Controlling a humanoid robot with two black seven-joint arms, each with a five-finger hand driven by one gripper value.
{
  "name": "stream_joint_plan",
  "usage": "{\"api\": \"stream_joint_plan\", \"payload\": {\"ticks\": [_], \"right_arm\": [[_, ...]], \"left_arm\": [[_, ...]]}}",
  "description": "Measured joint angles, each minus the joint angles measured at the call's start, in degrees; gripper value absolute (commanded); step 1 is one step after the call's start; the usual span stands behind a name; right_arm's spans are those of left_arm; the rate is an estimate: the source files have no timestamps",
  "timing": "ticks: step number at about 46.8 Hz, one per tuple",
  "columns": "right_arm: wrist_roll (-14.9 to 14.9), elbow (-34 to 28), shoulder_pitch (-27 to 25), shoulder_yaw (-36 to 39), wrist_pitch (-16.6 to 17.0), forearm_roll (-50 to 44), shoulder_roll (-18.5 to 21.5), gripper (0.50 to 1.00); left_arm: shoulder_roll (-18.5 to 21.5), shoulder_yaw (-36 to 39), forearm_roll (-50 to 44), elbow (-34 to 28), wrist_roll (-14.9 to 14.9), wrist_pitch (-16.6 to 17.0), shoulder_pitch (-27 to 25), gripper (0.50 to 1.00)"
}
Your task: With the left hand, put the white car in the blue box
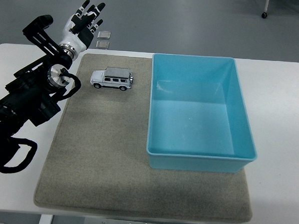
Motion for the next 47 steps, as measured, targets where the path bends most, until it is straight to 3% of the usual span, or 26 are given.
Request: {"api": "stream_joint_plan", "payload": {"ticks": [19,29,41,47], "right_arm": [[0.0,0.0,0.0,0.0,0.0,0.0,0.0,0.936],[0.0,-0.01,0.0,0.0,0.0,0.0,0.0,0.936],[0.0,0.0,0.0,0.0,0.0,0.0,0.0,0.936],[0.0,0.0,0.0,0.0,0.0,0.0,0.0,0.936]], "left_arm": [[0.26,1.43,1.03,-0.15,-0.01,0.35,0.06,0.996],[0.35,7.14,1.8,-0.23,-0.01,0.58,-0.14,0.996],[0.65,14.8,8.68,-1.92,0.02,0.93,-0.92,0.996],[1.76,15.3,17.07,-1.99,0.07,0.74,-1.47,0.996]]}}
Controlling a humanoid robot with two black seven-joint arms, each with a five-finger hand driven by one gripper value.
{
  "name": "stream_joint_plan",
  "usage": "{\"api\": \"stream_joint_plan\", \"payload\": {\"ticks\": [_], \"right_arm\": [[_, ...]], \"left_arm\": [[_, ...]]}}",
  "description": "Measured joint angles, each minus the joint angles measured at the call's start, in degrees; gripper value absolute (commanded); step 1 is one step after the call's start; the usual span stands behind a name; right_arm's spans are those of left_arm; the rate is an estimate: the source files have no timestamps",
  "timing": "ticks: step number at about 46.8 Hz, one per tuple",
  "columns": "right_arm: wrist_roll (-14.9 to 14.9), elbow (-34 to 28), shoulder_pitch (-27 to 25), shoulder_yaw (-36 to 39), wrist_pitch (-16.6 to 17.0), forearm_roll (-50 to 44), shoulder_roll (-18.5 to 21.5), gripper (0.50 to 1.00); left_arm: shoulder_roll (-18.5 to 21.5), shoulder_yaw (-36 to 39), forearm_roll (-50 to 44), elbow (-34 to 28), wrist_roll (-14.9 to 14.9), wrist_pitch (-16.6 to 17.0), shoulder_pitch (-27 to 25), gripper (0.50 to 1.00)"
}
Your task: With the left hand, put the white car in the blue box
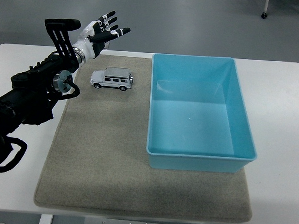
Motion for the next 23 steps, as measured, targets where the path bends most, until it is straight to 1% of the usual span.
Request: {"api": "stream_joint_plan", "payload": {"ticks": [6,13,23], "right_arm": [[0.0,0.0,0.0,0.0,0.0,0.0,0.0,0.936],[0.0,0.0,0.0,0.0,0.0,0.0,0.0,0.936],[0.0,0.0,0.0,0.0,0.0,0.0,0.0,0.936]], "left_arm": [[0.51,0.0,8.58,-0.01,-0.09,-0.07,-0.7,0.996],[2.91,0.03,14.05,-0.36,-0.1,-0.3,-3.25,0.996],[5.42,0.42,28.82,-5.06,-0.44,-0.35,-5.02,0.996]]}}
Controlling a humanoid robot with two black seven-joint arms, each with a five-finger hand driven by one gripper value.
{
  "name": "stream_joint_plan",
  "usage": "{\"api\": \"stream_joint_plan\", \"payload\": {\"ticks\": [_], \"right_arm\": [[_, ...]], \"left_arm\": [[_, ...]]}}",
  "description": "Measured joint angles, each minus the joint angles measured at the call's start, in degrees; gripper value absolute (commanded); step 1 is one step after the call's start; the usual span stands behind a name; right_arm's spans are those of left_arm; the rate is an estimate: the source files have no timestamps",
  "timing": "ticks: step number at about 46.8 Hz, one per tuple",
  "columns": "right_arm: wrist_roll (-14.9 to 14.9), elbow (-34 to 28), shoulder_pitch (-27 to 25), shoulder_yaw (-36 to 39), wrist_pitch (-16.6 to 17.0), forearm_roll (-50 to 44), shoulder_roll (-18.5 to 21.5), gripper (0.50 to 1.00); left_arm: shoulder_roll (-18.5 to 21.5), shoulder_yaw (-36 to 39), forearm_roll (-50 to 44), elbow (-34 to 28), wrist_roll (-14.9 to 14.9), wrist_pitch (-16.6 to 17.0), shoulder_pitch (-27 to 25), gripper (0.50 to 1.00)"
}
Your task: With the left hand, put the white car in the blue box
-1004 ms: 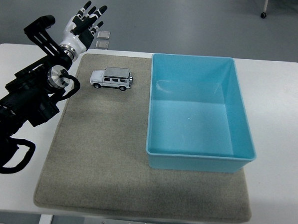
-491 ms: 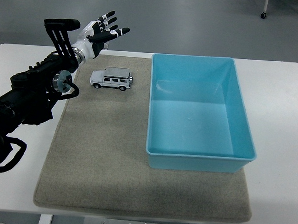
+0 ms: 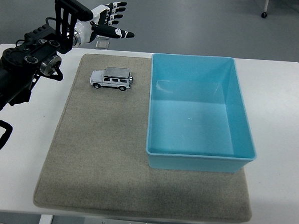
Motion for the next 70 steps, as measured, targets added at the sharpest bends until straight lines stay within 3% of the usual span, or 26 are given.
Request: {"api": "stream_joint_plan", "payload": {"ticks": [11,27,32,50,70], "right_arm": [[0.0,-0.01,-0.01,0.0,0.0,0.0,0.0,0.936],[0.0,0.01,-0.01,0.0,0.0,0.0,0.0,0.936],[0.0,0.01,0.0,0.0,0.0,0.0,0.0,0.936],[0.0,0.01,0.0,0.0,0.0,0.0,0.0,0.936],[0.0,0.0,0.0,0.0,0.0,0.0,0.0,0.936]], "left_arm": [[2.81,2.36,12.3,-5.49,-0.08,-0.18,-1.69,0.996],[9.87,13.43,14.58,-16.75,-0.08,-0.48,-5.75,0.996],[11.57,16.12,19.52,-19.69,-0.08,-0.41,-7.21,0.996],[11.91,16.02,43.14,-21.41,-0.34,0.46,-7.77,0.996],[11.29,16.87,44.84,-22.13,-0.5,0.46,-6.75,0.996]]}}
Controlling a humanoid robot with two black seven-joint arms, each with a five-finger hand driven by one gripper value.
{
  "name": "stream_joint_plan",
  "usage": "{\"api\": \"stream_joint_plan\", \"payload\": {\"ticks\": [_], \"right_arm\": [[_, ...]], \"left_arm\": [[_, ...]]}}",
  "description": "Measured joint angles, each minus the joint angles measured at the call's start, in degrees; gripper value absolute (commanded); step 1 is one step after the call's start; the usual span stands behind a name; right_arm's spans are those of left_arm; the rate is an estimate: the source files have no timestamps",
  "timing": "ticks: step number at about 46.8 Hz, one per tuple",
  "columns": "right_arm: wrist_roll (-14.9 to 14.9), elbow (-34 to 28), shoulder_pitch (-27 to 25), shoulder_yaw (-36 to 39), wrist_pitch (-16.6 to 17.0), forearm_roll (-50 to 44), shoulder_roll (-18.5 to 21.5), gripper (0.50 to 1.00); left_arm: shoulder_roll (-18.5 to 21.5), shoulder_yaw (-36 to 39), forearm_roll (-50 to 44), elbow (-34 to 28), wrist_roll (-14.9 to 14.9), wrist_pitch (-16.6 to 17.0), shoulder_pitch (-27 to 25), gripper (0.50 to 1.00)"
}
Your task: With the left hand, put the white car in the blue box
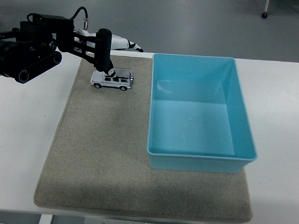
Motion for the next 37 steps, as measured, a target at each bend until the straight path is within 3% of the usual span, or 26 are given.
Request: {"api": "stream_joint_plan", "payload": {"ticks": [17,37], "right_arm": [[0.0,0.0,0.0,0.0,0.0,0.0,0.0,0.936],[0.0,0.0,0.0,0.0,0.0,0.0,0.0,0.936]], "left_arm": [[-0.64,1.14,-0.1,1.45,0.07,0.48,3.91,0.996],[-1.13,3.24,-0.05,3.04,0.18,6.87,5.56,0.988]]}}
